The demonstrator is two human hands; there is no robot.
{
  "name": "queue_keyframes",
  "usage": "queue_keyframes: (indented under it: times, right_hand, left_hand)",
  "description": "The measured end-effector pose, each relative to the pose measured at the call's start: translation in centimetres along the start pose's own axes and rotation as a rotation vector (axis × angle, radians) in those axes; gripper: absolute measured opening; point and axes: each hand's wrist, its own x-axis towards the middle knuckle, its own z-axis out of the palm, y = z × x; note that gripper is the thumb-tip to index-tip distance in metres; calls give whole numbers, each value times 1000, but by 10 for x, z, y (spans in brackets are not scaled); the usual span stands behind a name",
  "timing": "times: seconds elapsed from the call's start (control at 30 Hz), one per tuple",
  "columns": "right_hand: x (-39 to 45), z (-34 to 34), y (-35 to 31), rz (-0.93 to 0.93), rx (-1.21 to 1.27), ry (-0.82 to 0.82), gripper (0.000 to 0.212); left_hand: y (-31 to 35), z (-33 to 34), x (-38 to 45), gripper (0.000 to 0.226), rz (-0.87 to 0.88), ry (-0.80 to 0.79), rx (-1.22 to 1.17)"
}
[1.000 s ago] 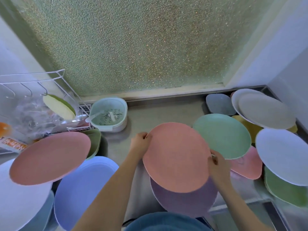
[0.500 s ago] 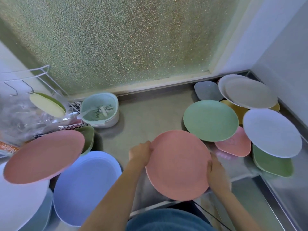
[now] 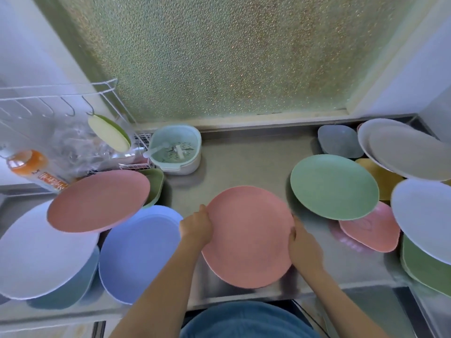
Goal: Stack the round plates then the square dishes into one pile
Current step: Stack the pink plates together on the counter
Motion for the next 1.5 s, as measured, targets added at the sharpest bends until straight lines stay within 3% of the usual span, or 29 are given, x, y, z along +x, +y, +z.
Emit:
queue_keyframes:
  times: [0.13, 0.3, 0.4, 0.53, 0.67, 0.83, 1.0, 1.2, 1.37, 1.5]
  right_hand:
    - [15, 2, -9, -63, -20, -18, 49]
    - [23, 0, -13, -116, -125, 0, 51]
    - [20, 0, -21, -158, -163, 77, 54]
    - [18, 5, -48, -266, -204, 106, 54]
    - [14, 14, -77, -405, -190, 92, 50]
    - [4, 28, -92, -481, -119, 36, 47]
    - [4, 38, -109, -549, -43, 14, 43]
    - [10, 44, -156, -608, 157, -48, 34]
    - [24, 35, -182, -344, 438, -219, 36]
    - [35, 20, -167, -289, 496, -181, 25]
  left_hand:
    - [-8, -4, -3, 39, -81, -35, -22]
    - [-14, -10, -9, 16, -89, 41, -194]
    - [-23, -13, -15, 34, -139, 191, -415]
    - [-42, -25, -20, 51, -487, 424, -934]
    - [-76, -36, -21, 62, -844, 549, -1524]
    - [-107, -42, -29, 31, -1026, 656, -1717]
    - [-114, -47, -42, 27, -1012, 830, -1652]
    - [-112, -35, -58, 15, -761, 918, -1689]
    - [-108, -39, -61, 9, -492, 762, -1610]
    - [-86, -38, -59, 9, -346, 552, -1562]
